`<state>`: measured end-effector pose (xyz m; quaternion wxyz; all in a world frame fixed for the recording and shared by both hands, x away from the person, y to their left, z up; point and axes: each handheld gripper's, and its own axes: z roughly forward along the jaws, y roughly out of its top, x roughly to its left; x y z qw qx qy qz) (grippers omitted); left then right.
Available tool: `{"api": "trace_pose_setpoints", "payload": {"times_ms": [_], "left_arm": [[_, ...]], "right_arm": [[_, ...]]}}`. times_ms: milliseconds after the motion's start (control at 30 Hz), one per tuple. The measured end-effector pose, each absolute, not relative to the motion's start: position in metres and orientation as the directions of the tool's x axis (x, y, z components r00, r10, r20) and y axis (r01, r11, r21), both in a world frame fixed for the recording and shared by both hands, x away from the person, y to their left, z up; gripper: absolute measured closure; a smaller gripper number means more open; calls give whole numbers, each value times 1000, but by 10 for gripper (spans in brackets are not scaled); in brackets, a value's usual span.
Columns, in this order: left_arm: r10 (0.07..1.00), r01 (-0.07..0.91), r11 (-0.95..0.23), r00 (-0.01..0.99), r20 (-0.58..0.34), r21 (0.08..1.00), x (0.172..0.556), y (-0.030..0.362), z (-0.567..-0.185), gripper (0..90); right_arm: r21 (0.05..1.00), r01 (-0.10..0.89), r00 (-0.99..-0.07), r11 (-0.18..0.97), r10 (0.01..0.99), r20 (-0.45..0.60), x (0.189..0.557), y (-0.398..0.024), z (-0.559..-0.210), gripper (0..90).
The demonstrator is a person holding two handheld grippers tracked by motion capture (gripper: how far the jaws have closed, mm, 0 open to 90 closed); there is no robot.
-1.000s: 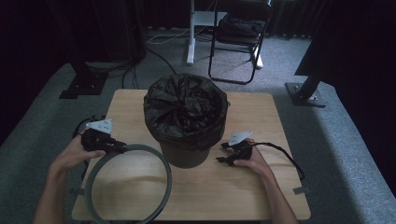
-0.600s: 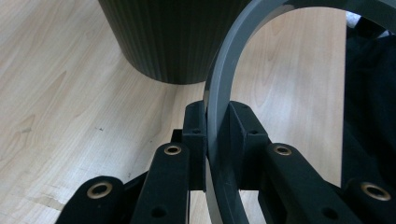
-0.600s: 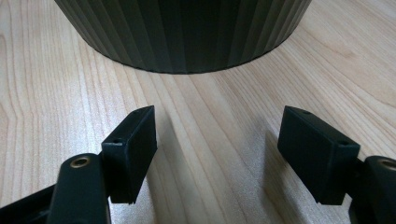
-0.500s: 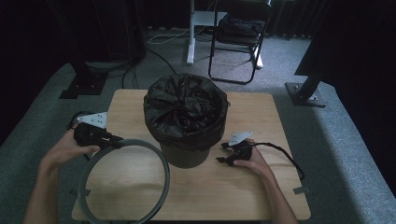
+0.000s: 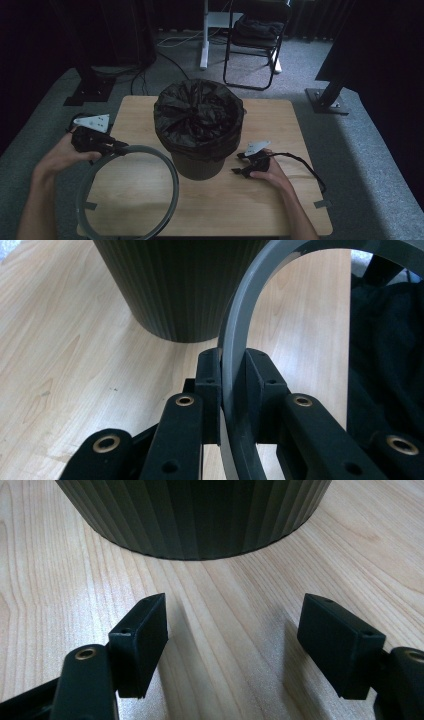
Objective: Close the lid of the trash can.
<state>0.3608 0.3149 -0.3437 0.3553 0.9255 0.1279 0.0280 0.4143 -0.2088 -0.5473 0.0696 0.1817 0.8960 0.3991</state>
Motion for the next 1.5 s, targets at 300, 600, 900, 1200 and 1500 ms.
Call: {"api": "trace_pose_setpoints", "payload": {"times_ms": [300,600,900,1200,1500], "left_arm": [[253,211,-711,967,-36,671,360,317,-327,784],[229,198,-709,972,-45,676,360,315,-315,784],[225,191,-705,974,-40,683,361,316,-300,784],[227,189,-695,973,-37,694,362,316,-285,784],[239,186,-687,971,-23,703,366,313,-269,784]], "right_arm": [[738,274,-923,616,384,22,414,-209,-547,274],[738,276,-922,615,385,24,414,-209,-547,274],[739,275,-923,615,384,23,414,-209,-547,274],[740,277,-922,613,386,26,414,-209,-547,273],[741,278,-922,611,386,27,414,-209,-547,274]]}}
